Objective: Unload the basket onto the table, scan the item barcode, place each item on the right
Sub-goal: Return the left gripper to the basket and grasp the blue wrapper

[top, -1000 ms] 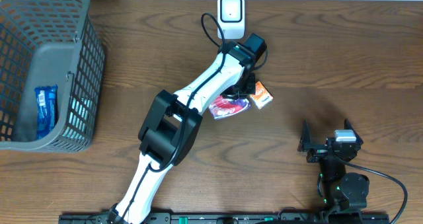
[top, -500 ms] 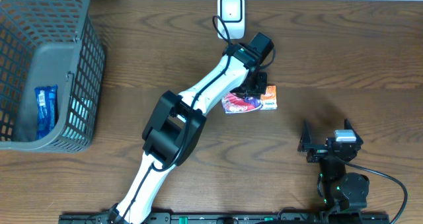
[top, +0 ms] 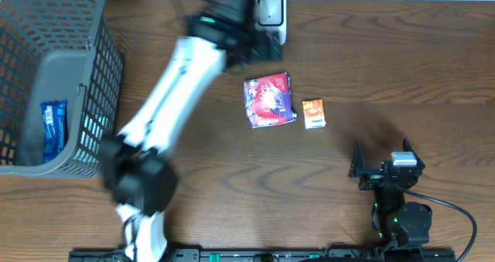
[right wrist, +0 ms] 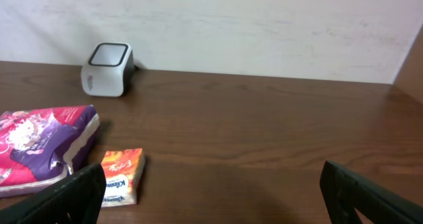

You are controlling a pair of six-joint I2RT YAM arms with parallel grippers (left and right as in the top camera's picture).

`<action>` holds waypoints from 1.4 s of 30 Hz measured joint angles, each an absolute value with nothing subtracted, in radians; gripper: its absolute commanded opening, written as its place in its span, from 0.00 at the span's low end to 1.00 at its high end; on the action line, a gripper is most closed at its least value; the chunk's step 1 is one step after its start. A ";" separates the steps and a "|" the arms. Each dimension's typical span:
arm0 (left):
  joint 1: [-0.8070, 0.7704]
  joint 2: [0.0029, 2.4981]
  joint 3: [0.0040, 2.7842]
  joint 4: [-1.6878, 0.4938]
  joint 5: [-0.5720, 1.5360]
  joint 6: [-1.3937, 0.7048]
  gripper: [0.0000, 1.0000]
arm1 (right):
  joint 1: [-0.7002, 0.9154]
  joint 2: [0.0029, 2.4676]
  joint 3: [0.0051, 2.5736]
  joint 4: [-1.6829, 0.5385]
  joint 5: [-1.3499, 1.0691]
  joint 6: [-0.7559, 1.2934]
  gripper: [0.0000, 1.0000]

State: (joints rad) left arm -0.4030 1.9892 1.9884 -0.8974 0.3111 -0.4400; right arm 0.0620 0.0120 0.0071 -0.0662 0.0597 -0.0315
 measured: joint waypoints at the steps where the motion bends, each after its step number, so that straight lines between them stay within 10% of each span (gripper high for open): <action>1: -0.377 1.945 1.989 -0.897 0.311 -0.440 0.98 | 0.062 0.012 0.007 -0.066 0.060 -0.031 0.99; 24: 0.493 1.693 1.990 -1.158 -0.113 -0.361 0.98 | 0.062 0.012 0.007 -0.067 0.060 -0.031 0.99; 42: 0.579 2.122 1.969 -1.291 -0.082 -0.361 0.98 | 0.062 0.012 0.007 -0.067 0.060 -0.031 0.99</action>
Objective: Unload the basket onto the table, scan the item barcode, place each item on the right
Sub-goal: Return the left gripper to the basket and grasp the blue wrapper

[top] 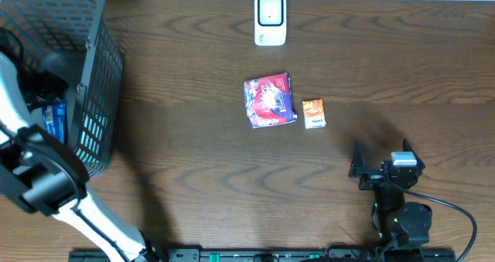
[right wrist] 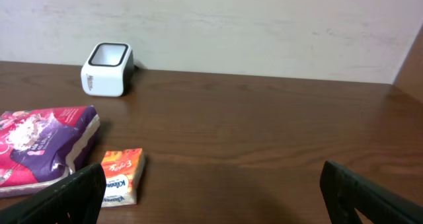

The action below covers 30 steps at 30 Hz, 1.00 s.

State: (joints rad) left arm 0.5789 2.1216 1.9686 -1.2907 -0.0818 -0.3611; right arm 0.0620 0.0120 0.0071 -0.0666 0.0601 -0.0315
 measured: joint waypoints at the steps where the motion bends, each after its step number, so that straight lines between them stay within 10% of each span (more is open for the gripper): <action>1: 0.579 2.144 1.969 -1.286 -0.087 -0.361 0.96 | 0.062 0.012 0.007 -0.067 0.060 -0.031 0.99; 13: 0.579 2.313 1.968 -1.218 -0.133 -0.353 0.93 | 0.062 0.012 0.007 -0.067 0.060 -0.031 0.99; 23: 0.576 2.318 1.948 -1.145 -0.178 -0.335 0.08 | 0.062 0.012 0.007 -0.066 0.060 -0.031 0.99; 30: 0.575 2.316 1.951 -1.176 -0.183 -0.325 0.07 | 0.062 0.012 0.007 -0.067 0.060 -0.031 0.99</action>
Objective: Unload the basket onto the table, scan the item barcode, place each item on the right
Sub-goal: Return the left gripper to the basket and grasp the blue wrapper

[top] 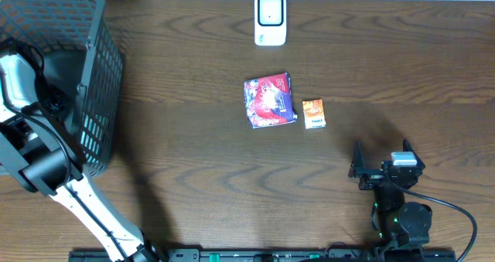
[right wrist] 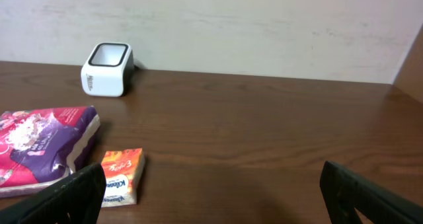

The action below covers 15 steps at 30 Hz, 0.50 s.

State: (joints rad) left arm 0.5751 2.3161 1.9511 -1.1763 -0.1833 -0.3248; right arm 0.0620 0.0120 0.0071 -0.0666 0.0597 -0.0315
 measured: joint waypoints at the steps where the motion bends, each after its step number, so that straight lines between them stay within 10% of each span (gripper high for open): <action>1: 0.575 2.316 1.956 -1.191 -0.171 -0.325 0.07 | 0.062 0.012 0.007 -0.067 0.060 -0.031 0.99; 15: 0.576 1.842 1.987 -1.096 0.144 -0.330 0.07 | 0.062 0.012 0.007 -0.066 0.060 -0.031 0.99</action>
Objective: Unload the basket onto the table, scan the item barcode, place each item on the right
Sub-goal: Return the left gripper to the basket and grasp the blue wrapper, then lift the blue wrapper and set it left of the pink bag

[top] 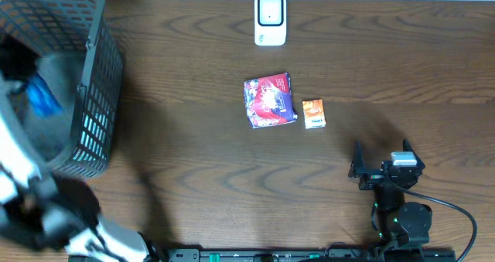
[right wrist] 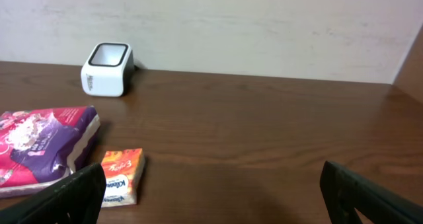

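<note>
The white barcode scanner point(top: 270, 18) stands at the table's far edge, also seen as the scanner point(right wrist: 107, 69) in the right wrist view. Over the grey basket point(top: 99, 111) at the far left, a blue packet point(top: 40, 96) shows blurred and lifted off the basket floor. My left gripper point(top: 28, 83), itself blurred, looks shut on it. Its arm runs down the left edge. My right gripper point(top: 381, 163) rests open near the front right, and nothing lies between the right gripper point(right wrist: 215, 204) fingers in its own view.
A purple-red packet point(top: 269, 100) and a small orange tissue pack point(top: 313, 113) lie mid-table, between the scanner and my right gripper. The right wrist view shows the purple-red packet point(right wrist: 39, 145) and the tissue pack point(right wrist: 122, 176) at its left.
My left gripper was down inside the basket with the blue packet hidden. Now the packet shows higher and blurred at the gripper. The right arm has not moved.
My left arm first reached across the table near the scanner while the blue packet lay on the basket floor. Then the arm was over the basket, then down inside it. Now the blue packet is off the floor at the gripper.
</note>
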You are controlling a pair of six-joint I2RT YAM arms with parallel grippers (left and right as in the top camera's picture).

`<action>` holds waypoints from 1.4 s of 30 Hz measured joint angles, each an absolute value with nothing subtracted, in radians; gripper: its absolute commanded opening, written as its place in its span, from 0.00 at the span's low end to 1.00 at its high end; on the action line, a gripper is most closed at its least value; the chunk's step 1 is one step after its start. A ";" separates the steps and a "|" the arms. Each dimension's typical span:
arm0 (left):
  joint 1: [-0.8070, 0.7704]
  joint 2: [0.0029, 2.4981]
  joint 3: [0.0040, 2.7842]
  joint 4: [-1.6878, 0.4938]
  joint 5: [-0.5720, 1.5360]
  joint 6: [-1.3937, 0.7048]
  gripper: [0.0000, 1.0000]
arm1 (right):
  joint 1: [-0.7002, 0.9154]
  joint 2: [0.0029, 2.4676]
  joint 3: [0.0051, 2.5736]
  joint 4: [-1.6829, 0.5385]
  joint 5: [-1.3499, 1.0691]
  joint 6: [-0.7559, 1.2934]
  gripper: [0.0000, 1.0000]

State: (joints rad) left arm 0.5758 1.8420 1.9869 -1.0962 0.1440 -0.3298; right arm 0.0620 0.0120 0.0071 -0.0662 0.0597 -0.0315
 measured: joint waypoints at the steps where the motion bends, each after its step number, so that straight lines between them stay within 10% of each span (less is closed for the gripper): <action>1: 0.575 1.776 1.991 -1.077 0.156 -0.337 0.07 | 0.062 0.012 0.007 -0.067 0.060 -0.031 0.99; 19: 0.274 1.208 2.016 -1.014 0.212 -0.681 0.07 | 0.062 0.012 0.007 -0.067 0.060 -0.031 0.99; 42: -0.370 1.829 2.015 -1.102 -0.073 -0.745 0.07 | 0.062 0.012 0.007 -0.067 0.060 -0.031 0.99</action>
State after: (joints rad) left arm -0.3698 1.8286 2.0151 -1.1015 -0.0727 -0.7452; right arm 0.0620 0.0120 0.0071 -0.0666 0.0597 -0.0315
